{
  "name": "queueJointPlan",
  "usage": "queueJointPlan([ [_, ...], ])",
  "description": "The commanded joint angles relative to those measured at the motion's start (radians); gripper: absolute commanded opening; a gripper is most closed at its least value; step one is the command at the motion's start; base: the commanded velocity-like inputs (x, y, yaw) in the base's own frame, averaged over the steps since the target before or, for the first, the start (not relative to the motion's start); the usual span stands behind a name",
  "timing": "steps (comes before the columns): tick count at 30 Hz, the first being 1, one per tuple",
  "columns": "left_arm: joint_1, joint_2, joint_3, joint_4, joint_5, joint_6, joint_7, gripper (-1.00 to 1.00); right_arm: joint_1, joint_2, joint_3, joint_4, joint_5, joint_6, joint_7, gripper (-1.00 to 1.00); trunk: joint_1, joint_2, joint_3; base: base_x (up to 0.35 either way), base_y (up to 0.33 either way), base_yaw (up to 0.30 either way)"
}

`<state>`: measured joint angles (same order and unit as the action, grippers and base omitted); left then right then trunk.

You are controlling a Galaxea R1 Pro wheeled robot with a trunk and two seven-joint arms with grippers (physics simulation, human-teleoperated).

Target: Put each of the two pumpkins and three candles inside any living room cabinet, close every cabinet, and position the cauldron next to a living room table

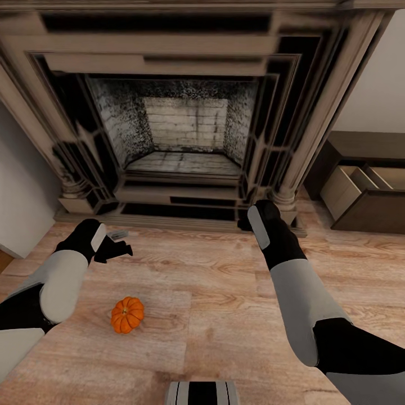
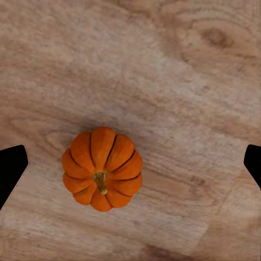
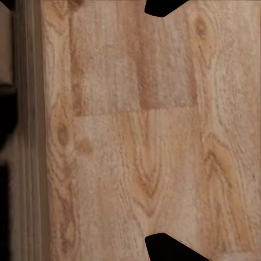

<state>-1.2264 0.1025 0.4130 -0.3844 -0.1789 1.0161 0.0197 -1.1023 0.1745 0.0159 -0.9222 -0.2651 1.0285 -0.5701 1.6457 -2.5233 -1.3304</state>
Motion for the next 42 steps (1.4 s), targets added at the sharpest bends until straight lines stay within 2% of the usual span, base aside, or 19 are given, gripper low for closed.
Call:
queueJointPlan([
  [1,-0.001,0.000,0.008,-0.001,-0.004,0.003,0.004,1.00,-0.001,0.000,0.001,-0.002,-0.015,0.002,-0.010,1.00,0.000,0.000,-0.001,0.000,0.000,0.000],
  [5,-0.001,0.000,0.006,-0.002,-0.004,0.002,0.033,1.00,-0.001,0.000,0.002,-0.006,-0.038,0.001,-0.010,1.00,0.000,0.000,-0.001,0.000,0.000,0.000],
  [9,-0.001,-0.001,0.004,-0.002,-0.003,-0.007,0.096,1.00,-0.001,0.000,0.002,-0.007,-0.051,0.001,-0.010,1.00,0.002,-0.001,-0.016,0.000,0.000,0.000],
  [14,-0.001,-0.001,0.003,-0.003,-0.002,-0.017,0.137,1.00,-0.001,0.000,0.002,-0.007,-0.054,0.001,-0.010,1.00,0.004,-0.002,-0.036,0.000,0.000,0.000],
  [25,-0.001,-0.005,0.004,-0.067,-0.001,-0.020,0.153,1.00,0.001,0.000,0.002,-0.008,-0.055,0.001,-0.010,1.00,0.009,-0.005,-0.078,0.000,0.000,0.000],
  [42,-0.001,-0.007,0.008,-0.074,0.001,-0.019,0.152,1.00,0.001,0.000,0.000,-0.009,-0.056,0.002,-0.011,1.00,0.016,-0.009,-0.144,0.000,0.000,0.000],
])
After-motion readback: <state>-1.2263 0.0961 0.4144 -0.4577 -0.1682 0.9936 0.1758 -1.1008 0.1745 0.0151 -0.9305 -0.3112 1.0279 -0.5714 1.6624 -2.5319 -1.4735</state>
